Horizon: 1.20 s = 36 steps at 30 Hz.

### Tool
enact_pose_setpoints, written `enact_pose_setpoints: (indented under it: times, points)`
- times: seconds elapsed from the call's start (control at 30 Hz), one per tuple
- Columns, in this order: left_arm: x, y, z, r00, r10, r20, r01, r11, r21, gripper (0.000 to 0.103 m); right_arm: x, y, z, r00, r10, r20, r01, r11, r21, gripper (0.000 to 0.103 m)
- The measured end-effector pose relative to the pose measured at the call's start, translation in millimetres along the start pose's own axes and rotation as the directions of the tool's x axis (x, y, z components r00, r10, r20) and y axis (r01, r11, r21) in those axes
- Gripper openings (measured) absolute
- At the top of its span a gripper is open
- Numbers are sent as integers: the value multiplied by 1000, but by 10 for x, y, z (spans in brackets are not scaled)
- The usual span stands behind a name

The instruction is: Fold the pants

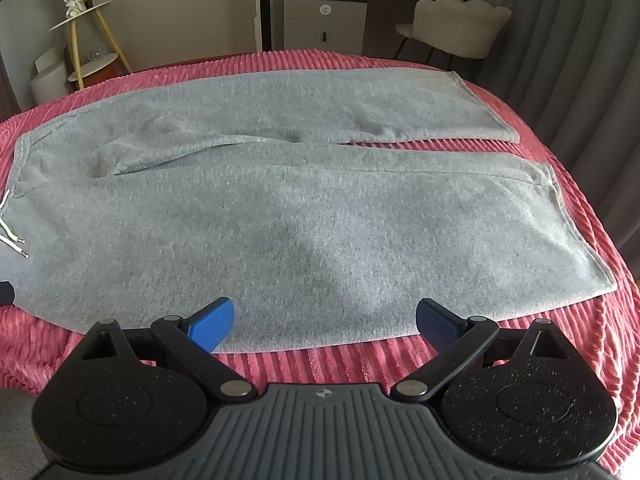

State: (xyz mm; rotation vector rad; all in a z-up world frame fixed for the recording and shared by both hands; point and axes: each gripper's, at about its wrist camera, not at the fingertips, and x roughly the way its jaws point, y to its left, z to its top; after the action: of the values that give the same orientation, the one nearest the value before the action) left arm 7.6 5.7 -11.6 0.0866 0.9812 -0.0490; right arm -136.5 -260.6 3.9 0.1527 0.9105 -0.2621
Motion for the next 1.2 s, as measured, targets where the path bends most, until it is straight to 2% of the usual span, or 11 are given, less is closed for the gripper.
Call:
enact_pose_setpoints:
  times: [0.2, 0.53, 0.67, 0.87, 0.97, 1.2]
  points:
    - [0, -1, -3, 1000, 2, -1, -2, 1000, -1, 103, 0, -8, -3, 1000, 26, 5, -26, 1000, 9, 98]
    - [81, 12, 24, 1000, 5, -16, -5, 1000, -7, 103, 44, -35, 20, 1000, -6, 21, 6, 1000, 14, 98]
    - [145, 29, 32, 999, 10, -31, -10, 1000, -16, 103, 91, -115, 33, 999, 25, 31, -27, 999, 47, 98]
    - [279, 58, 58, 998, 16, -59, -18, 1000, -26, 103, 247, -188, 41, 999, 13, 34, -15, 998, 68, 98]
    - [372, 69, 92, 997, 24, -74, -27, 999, -33, 103, 358, -184, 65, 1000, -8, 21, 8, 1000, 29, 98]
    - [581, 75, 295, 993, 59, -105, -65, 996, -53, 103, 676, -305, 268, 998, 38, -56, -36, 999, 34, 98]
